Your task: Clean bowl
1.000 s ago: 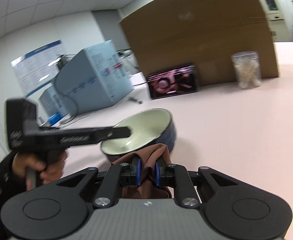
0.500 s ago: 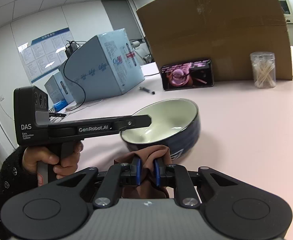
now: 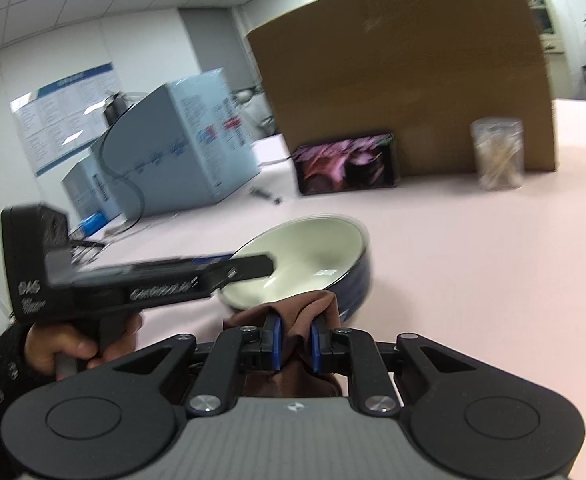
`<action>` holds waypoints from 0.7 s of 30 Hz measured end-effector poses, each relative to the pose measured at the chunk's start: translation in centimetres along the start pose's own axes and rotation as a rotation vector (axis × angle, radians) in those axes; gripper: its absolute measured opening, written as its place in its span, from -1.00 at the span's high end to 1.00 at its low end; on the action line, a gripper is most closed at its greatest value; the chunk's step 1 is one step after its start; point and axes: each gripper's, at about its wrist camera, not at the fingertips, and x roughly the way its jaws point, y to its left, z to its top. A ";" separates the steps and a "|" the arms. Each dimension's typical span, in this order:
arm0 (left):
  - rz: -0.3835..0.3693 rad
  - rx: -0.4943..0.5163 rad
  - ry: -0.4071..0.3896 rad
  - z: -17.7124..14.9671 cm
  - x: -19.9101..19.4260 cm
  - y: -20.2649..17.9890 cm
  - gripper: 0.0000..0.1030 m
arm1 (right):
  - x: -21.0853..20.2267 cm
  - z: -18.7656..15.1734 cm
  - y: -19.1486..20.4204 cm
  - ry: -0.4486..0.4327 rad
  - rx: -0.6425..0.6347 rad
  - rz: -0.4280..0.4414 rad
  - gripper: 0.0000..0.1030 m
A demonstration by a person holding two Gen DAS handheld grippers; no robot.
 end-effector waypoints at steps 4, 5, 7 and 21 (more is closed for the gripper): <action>0.003 0.005 0.000 0.0 0.0 -0.1 0.37 | 0.4 -0.3 0.5 0.012 -0.026 0.004 0.64; 0.003 0.005 0.000 0.0 0.0 -0.1 0.37 | 0.6 -0.4 0.7 0.019 -0.035 0.009 0.64; 0.003 0.004 -0.001 0.0 0.0 -0.1 0.37 | 0.9 -0.6 1.1 0.034 -0.047 0.023 0.65; -0.001 -0.001 -0.002 0.0 -0.1 0.0 0.35 | -0.1 -0.2 0.9 -0.015 -0.028 0.052 0.70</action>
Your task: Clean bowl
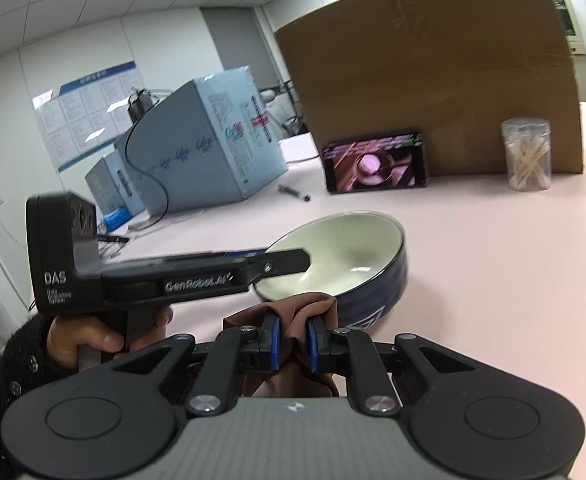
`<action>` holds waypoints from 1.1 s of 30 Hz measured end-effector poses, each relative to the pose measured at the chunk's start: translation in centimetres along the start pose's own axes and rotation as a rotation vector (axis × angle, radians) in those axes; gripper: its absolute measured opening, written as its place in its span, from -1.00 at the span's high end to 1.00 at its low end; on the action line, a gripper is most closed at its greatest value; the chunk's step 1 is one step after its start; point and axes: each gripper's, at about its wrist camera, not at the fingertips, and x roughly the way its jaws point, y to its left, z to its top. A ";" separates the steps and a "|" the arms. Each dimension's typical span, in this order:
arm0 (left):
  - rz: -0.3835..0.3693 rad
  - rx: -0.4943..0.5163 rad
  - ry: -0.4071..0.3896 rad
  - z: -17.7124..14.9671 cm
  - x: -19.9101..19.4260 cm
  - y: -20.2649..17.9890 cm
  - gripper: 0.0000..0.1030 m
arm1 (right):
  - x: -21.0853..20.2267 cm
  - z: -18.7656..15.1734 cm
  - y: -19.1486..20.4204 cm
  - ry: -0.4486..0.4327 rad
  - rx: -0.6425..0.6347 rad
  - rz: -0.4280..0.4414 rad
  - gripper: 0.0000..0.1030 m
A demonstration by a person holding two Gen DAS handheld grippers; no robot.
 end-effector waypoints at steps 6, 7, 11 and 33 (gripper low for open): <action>0.001 0.002 0.000 0.0 0.1 -0.1 0.35 | -0.4 0.4 -1.1 -0.061 0.005 -0.096 0.69; 0.001 0.002 0.000 -0.1 0.1 -0.2 0.35 | -0.4 0.4 -1.0 -0.061 -0.002 -0.099 0.69; 0.001 0.001 0.001 0.0 0.1 -0.1 0.35 | -0.2 0.1 -0.2 -0.048 -0.050 -0.094 0.64; -0.002 -0.006 -0.001 -0.1 0.0 -0.1 0.29 | 0.8 -0.1 0.1 0.013 -0.081 -0.104 0.66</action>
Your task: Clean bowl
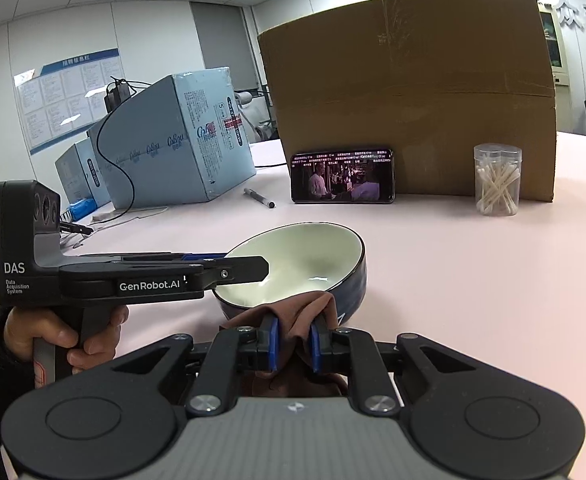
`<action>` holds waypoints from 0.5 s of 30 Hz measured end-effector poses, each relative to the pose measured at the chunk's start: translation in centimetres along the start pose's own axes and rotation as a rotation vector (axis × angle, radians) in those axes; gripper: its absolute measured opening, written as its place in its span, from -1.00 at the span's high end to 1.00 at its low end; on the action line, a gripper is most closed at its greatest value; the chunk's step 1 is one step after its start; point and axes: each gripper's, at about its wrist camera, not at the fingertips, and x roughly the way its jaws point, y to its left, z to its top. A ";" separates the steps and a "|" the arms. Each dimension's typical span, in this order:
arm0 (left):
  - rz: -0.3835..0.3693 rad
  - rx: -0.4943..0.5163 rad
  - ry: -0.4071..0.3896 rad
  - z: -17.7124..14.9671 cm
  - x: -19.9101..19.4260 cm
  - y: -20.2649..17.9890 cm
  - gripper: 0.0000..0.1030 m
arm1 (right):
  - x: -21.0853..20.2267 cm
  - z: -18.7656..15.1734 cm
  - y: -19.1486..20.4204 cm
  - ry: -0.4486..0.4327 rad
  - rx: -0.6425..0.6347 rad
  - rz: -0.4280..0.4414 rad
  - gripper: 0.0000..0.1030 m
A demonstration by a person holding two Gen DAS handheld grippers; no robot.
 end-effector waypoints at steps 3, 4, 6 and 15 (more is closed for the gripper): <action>-0.001 -0.001 0.000 0.0 0.0 0.0 0.29 | 0.0 -0.1 0.1 0.003 -0.012 -0.027 0.65; 0.000 -0.001 0.000 0.0 0.0 0.0 0.29 | 0.0 -0.1 0.0 0.003 -0.012 -0.033 0.65; 0.000 0.000 0.000 0.0 -0.1 0.0 0.28 | 0.0 0.0 -0.2 0.001 -0.002 -0.039 0.65; 0.003 0.003 0.002 0.0 0.0 0.0 0.28 | 0.1 -0.5 0.8 0.009 -0.040 0.017 0.67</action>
